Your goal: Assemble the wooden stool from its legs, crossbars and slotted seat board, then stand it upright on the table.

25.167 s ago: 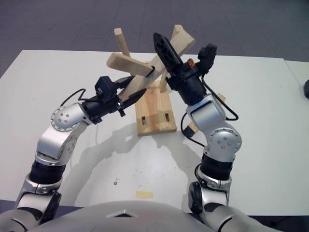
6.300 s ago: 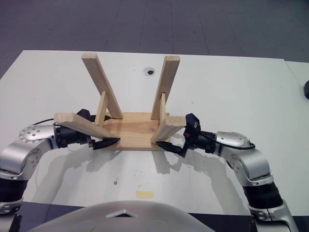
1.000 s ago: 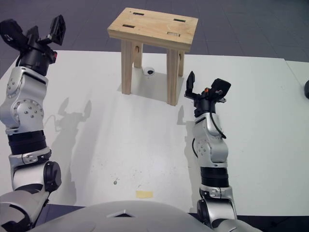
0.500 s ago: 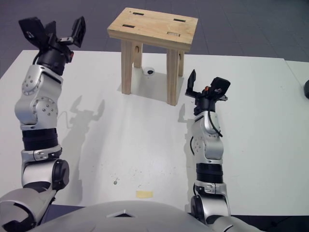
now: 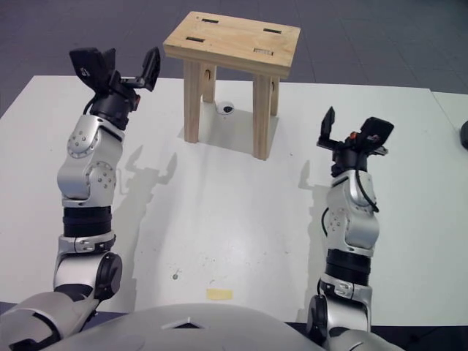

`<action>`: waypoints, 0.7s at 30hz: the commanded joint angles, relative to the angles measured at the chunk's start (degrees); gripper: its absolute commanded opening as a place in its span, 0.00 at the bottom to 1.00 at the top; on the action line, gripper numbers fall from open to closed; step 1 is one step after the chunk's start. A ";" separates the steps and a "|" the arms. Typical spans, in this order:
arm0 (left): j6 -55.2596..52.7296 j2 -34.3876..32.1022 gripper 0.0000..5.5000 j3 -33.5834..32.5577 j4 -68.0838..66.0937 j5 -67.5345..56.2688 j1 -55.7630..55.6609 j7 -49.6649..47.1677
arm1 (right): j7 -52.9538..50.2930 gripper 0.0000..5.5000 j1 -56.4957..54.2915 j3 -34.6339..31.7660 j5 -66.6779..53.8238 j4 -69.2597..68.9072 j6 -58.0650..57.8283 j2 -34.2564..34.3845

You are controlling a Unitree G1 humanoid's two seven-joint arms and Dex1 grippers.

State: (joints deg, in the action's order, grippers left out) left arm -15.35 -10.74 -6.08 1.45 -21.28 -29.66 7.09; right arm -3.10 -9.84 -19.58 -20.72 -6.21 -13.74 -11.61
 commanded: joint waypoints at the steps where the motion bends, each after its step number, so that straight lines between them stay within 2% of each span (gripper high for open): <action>1: 0.24 0.40 0.98 1.22 0.54 1.96 0.32 1.04 | -0.08 0.98 -0.46 -0.83 0.00 -0.82 -1.15 -0.43; 7: 1.09 2.07 0.98 1.19 0.24 2.56 -1.02 1.16 | 0.97 0.98 -2.63 -0.49 1.02 2.73 -0.43 -1.00; 13: 1.86 1.85 0.98 -2.70 5.27 3.01 4.01 -1.96 | 6.01 0.98 -11.64 4.10 2.41 11.31 0.70 -0.96; 21: 0.11 -2.39 0.98 -5.29 6.44 3.56 4.07 -0.65 | 7.29 0.98 -11.03 9.32 5.04 10.33 2.42 2.78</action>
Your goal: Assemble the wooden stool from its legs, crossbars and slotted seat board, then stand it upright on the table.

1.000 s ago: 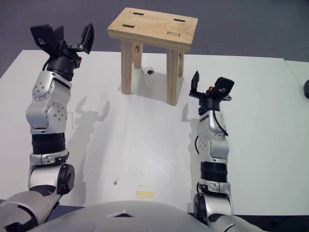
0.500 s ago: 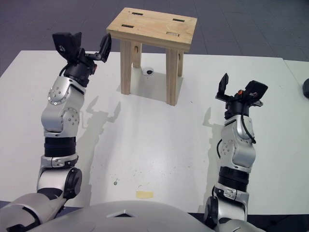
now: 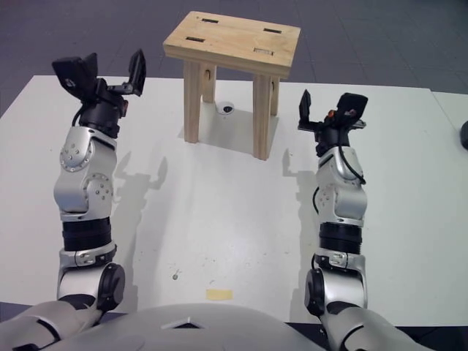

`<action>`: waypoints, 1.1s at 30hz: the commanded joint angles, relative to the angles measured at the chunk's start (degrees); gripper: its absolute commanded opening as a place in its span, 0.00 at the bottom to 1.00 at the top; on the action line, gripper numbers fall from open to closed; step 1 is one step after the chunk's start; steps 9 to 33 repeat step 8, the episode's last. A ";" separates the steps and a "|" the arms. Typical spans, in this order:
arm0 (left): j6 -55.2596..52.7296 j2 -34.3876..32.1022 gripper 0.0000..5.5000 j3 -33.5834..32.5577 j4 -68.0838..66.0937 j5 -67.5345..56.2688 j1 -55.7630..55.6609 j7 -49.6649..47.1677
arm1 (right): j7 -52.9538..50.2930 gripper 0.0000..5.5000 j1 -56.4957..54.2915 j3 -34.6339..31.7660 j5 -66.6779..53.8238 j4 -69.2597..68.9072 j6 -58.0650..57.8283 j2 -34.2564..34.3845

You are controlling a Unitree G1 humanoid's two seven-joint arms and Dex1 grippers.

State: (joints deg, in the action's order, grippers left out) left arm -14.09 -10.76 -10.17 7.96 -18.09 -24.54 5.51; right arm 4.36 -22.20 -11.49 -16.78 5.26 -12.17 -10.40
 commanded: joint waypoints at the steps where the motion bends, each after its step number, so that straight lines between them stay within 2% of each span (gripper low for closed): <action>1: -1.31 -3.18 0.98 -1.85 -0.72 0.11 -1.31 1.37 | -0.57 0.98 2.04 1.69 1.61 -1.72 1.16 2.17; 8: -1.74 -6.60 0.98 -4.47 -3.94 -0.84 -2.84 3.77 | -2.39 0.98 4.78 3.30 3.72 -3.79 2.77 5.48; 33: -1.74 -6.60 0.98 -4.47 -3.94 -0.84 -2.84 3.77 | -2.39 0.98 4.78 3.30 3.72 -3.79 2.77 5.48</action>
